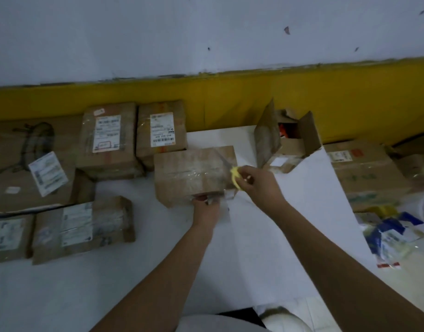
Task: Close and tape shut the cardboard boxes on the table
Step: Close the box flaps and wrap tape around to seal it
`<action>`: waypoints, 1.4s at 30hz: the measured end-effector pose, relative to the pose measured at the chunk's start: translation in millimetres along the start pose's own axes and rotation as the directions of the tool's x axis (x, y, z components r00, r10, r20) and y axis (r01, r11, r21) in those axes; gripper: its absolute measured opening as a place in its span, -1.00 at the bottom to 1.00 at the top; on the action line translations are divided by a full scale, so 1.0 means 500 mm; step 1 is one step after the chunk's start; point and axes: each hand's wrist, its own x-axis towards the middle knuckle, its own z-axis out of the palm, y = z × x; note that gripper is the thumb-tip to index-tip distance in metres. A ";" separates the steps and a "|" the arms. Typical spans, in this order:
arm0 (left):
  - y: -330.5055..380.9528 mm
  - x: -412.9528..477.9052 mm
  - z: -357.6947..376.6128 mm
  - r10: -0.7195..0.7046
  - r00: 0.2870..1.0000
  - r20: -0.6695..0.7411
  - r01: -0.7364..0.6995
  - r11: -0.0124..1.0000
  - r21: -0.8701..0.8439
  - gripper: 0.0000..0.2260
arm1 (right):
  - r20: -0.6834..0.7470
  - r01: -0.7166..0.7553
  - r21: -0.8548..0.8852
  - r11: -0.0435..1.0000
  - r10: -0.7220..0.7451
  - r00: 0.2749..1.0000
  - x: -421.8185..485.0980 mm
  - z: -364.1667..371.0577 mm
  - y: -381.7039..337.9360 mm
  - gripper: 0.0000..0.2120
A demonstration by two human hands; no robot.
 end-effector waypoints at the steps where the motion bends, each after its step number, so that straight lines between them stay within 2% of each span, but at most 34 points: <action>1: -0.007 0.004 -0.002 0.047 0.999 0.021 -0.047 0.999 0.010 -0.69 | 0.044 0.034 0.010 0.999 -0.035 0.998 0.026 0.036 -0.021 -0.85; 4: -0.014 0.008 -0.006 0.162 0.983 0.081 -0.157 0.986 -0.059 -0.76 | 0.109 0.106 -0.111 0.988 -0.094 0.990 0.070 0.109 -0.040 -0.77; 7: -0.009 0.005 -0.004 0.161 0.984 0.080 -0.149 0.979 -0.138 -0.85 | 0.078 0.125 -0.182 0.975 -0.112 0.991 0.083 0.115 -0.031 -0.74; 9: -0.010 -0.003 -0.004 0.160 0.980 0.117 -0.151 0.985 -0.080 -0.90 | 0.111 0.162 -0.185 0.969 -0.143 0.983 0.096 0.106 -0.034 -0.75; 11: -0.013 -0.014 -0.010 0.150 0.972 0.180 -0.139 0.988 -0.074 -0.90 | 0.195 0.219 -0.171 0.961 -0.185 0.963 0.107 0.085 -0.042 -0.74; 14: -0.002 -0.040 -0.028 0.106 0.966 0.234 -0.083 0.991 -0.104 -0.81 | 0.381 0.344 -0.236 0.909 -0.239 0.893 0.090 0.012 -0.038 -0.74; 15: -0.002 -0.041 -0.031 0.070 0.963 0.259 -0.036 0.990 -0.134 -0.83 | 0.446 0.344 -0.269 0.900 -0.201 0.872 0.077 -0.024 -0.029 -0.74; 17: -0.004 -0.039 -0.031 0.017 0.961 0.277 0.024 0.990 -0.142 -0.89 | 0.571 0.251 -0.323 0.912 -0.024 0.820 0.043 -0.099 -0.002 -0.66; 20: -0.001 -0.040 -0.036 -0.009 0.958 0.288 0.039 0.994 -0.097 -0.73 | 0.709 -0.035 -0.373 0.927 0.309 0.634 0.002 -0.158 0.031 -0.46; 21: 0.000 -0.042 -0.039 -0.018 0.955 0.295 0.051 0.993 -0.105 -0.74 | 0.716 -0.069 -0.403 0.913 0.361 0.597 0.001 -0.158 0.041 -0.40; 24: -0.002 -0.042 -0.048 -0.020 0.953 0.302 0.049 0.995 -0.088 -0.69 | 0.715 -0.094 -0.448 0.889 0.420 0.559 0.026 -0.118 0.050 -0.29; 26: -0.011 -0.036 -0.052 -0.026 0.950 0.311 0.045 0.997 -0.055 -0.61 | 0.729 -0.126 -0.411 0.903 0.408 0.550 0.047 -0.076 0.039 -0.33; 28: -0.012 -0.036 -0.057 -0.024 0.943 0.331 0.038 0.999 -0.036 -0.63 | 0.732 -0.168 -0.379 0.910 0.406 0.547 0.064 -0.043 0.023 -0.37; 30: -0.009 -0.035 -0.060 -0.021 0.931 0.365 0.030 0.999 -0.017 -0.69 | 0.734 -0.146 -0.372 0.917 0.387 0.558 0.075 -0.022 0.017 -0.45; 33: 0.000 -0.036 -0.072 -0.060 0.924 0.378 0.060 0.998 0.011 -0.80 | 0.717 0.090 -0.374 0.923 0.227 0.659 0.081 -0.017 0.025 -0.74; 35: 0.002 -0.033 -0.084 -0.091 0.916 0.390 0.069 0.995 0.069 -0.84 | 0.685 0.236 -0.407 0.883 0.124 0.718 0.072 -0.017 0.030 -0.79; 37: -0.006 -0.030 -0.099 -0.119 0.912 0.392 0.066 0.987 0.147 -0.86 | 0.620 0.300 -0.484 0.822 0.081 0.780 0.056 -0.015 0.038 -0.78; 38: -0.011 -0.030 -0.106 -0.130 0.918 0.374 0.065 0.981 0.182 -0.88 | 0.608 0.318 -0.542 0.778 0.102 0.788 0.044 -0.013 0.045 -0.78; 40: -0.022 -0.030 -0.121 -0.127 0.948 0.292 0.062 0.974 0.220 -0.91 | 0.632 0.364 -0.627 0.689 0.177 0.755 0.018 0.004 0.076 -0.79; 42: -0.033 -0.024 -0.132 -0.096 0.970 0.224 0.048 0.976 0.211 -0.91 | 0.635 0.351 -0.661 0.663 0.245 0.733 -0.016 0.034 0.117 -0.75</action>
